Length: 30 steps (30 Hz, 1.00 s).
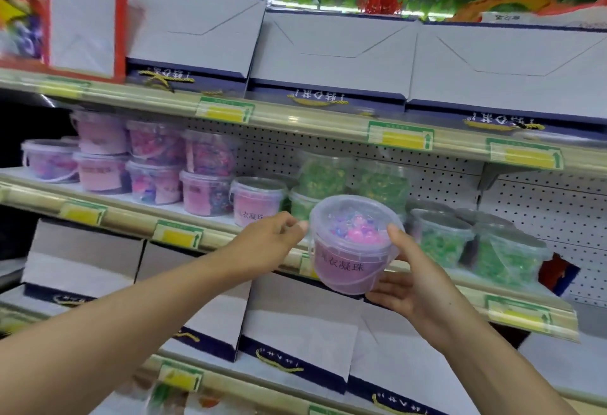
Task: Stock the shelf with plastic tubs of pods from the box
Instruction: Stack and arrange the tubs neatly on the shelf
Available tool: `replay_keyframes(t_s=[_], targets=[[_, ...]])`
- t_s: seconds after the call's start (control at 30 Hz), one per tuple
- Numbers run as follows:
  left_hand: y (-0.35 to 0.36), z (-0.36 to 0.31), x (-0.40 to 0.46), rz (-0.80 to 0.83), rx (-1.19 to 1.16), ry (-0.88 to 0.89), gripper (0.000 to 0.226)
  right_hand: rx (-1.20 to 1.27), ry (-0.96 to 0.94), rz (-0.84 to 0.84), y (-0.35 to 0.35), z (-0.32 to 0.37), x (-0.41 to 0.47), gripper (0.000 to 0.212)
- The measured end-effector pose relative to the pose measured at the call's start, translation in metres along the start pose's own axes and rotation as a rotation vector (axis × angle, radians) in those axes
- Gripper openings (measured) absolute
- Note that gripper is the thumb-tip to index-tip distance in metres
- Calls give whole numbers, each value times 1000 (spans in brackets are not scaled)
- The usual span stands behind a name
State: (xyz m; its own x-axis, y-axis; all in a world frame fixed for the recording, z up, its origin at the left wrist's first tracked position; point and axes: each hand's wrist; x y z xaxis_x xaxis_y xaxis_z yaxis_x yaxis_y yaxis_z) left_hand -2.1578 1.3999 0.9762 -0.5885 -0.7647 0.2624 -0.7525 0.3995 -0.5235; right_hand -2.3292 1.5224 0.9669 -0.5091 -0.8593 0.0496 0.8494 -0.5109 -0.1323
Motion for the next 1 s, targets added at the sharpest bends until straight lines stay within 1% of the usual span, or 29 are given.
replay_keyframes(t_s=[0.1,0.2,0.3,0.37,0.53,0.57,0.67,0.73,0.8,0.87,0.9,0.97,1.0], targets=[[-29,12,-25,0,-265,-100,51,6,-8,81,39,9,6,29],[-61,30,-37,10,-365,-133,48,8,-9,138,79,16,14,35],[-92,51,-38,42,-462,-168,53,-2,-20,193,120,21,23,45],[-112,66,-36,39,-568,-200,58,-22,-42,217,147,25,29,48],[-171,107,-21,-83,-756,-205,43,-177,-122,232,221,40,46,53],[-180,112,-19,-113,-780,-202,41,-234,-168,211,232,42,47,57],[-219,142,-9,-169,-827,-189,39,-413,-395,57,277,44,58,76],[-251,164,-2,-193,-837,-183,37,-541,-536,1,312,45,65,76],[-278,183,4,-218,-856,-183,36,-793,-710,-73,341,42,73,79],[-298,198,6,-238,-867,-183,32,-1044,-916,-203,369,39,84,86],[-306,203,5,-250,-876,-185,26,-1124,-990,-284,381,36,90,90],[-320,211,2,-280,-911,-194,14,-1180,-1070,-382,408,35,97,93],[-327,214,0,-295,-914,-197,11,-1175,-1114,-408,420,37,100,88]])
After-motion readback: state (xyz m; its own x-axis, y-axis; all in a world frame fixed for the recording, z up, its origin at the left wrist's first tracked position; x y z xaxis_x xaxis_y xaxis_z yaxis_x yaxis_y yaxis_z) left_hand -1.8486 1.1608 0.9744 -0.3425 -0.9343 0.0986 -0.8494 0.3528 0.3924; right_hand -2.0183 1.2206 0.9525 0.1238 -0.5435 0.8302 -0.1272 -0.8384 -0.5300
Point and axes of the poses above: each hand's wrist, its own x-axis towards the middle knuckle, its own y-axis out of the palm, z = x × y, and after that the axes turned 11 degrees about -x, right-handed
